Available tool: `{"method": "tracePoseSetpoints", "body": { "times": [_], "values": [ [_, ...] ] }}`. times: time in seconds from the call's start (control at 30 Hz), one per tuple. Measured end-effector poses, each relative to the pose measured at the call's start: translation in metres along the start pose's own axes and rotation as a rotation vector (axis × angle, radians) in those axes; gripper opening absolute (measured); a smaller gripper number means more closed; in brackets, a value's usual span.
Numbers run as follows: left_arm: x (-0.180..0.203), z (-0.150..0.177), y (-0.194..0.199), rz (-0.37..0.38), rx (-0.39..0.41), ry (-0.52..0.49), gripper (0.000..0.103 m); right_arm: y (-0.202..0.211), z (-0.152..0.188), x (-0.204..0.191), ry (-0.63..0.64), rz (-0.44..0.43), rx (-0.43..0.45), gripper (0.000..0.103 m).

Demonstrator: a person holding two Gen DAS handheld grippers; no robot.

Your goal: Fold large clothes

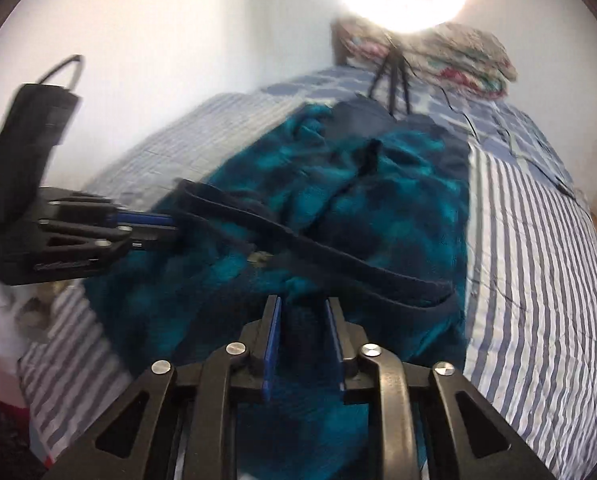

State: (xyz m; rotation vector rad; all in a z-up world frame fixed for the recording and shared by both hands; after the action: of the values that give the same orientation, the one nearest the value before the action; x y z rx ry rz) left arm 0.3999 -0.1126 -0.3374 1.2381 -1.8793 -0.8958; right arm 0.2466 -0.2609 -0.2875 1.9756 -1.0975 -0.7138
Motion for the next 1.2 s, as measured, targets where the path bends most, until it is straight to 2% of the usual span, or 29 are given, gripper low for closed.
{"method": "tracePoseSetpoints", "body": {
  "times": [0.07,0.13,0.27,0.37,0.43,0.53,0.6,0.77,0.83,1.1,1.2],
  "values": [
    [-0.008,0.004,-0.009,0.049,0.008,0.037,0.02,-0.025,0.012,0.018,-0.07,0.003,-0.07,0.018],
    [-0.013,0.004,-0.008,0.07,0.006,0.053,0.02,-0.029,0.015,0.022,-0.109,-0.013,-0.053,0.018],
    [-0.015,0.006,0.009,0.073,0.021,0.071,0.02,-0.021,0.006,0.019,-0.099,0.01,-0.073,0.019],
    [-0.012,0.014,0.03,0.068,0.053,0.064,0.02,0.007,0.004,0.023,-0.109,0.014,-0.012,0.021],
    [-0.005,0.02,0.043,0.055,0.064,0.034,0.02,0.026,0.008,0.028,-0.127,0.012,0.061,0.022],
    [-0.002,0.028,0.062,0.068,0.073,0.045,0.02,0.048,0.019,0.04,-0.171,0.017,0.086,0.022],
    [0.0,0.029,0.08,0.081,0.092,0.064,0.02,0.065,0.028,0.048,-0.184,0.034,0.09,0.022],
    [0.016,0.02,0.138,0.075,0.181,0.037,0.02,0.112,0.032,0.059,-0.225,0.051,0.139,0.022],
    [0.024,0.015,0.159,0.073,0.211,0.023,0.02,0.132,0.031,0.054,-0.217,0.063,0.157,0.022],
    [0.047,-0.021,0.285,0.059,0.375,-0.026,0.02,0.216,0.012,0.026,-0.164,0.106,0.229,0.026],
    [0.049,-0.033,0.325,0.045,0.405,-0.025,0.02,0.252,0.001,0.015,-0.14,0.112,0.281,0.027]
  ]
}}
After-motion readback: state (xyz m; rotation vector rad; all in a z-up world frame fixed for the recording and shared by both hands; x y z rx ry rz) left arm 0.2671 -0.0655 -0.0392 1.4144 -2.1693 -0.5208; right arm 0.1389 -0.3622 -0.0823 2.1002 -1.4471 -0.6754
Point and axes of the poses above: each gripper's, at about its wrist camera, not at the fingertips, and y roughly against the way its jaws point, x to its right, z to its underside, the point moved 5 cm from there along -y, roughly the way its jaws point, and after that the axes turned 1 degree about -z, right-handed, at the moved point
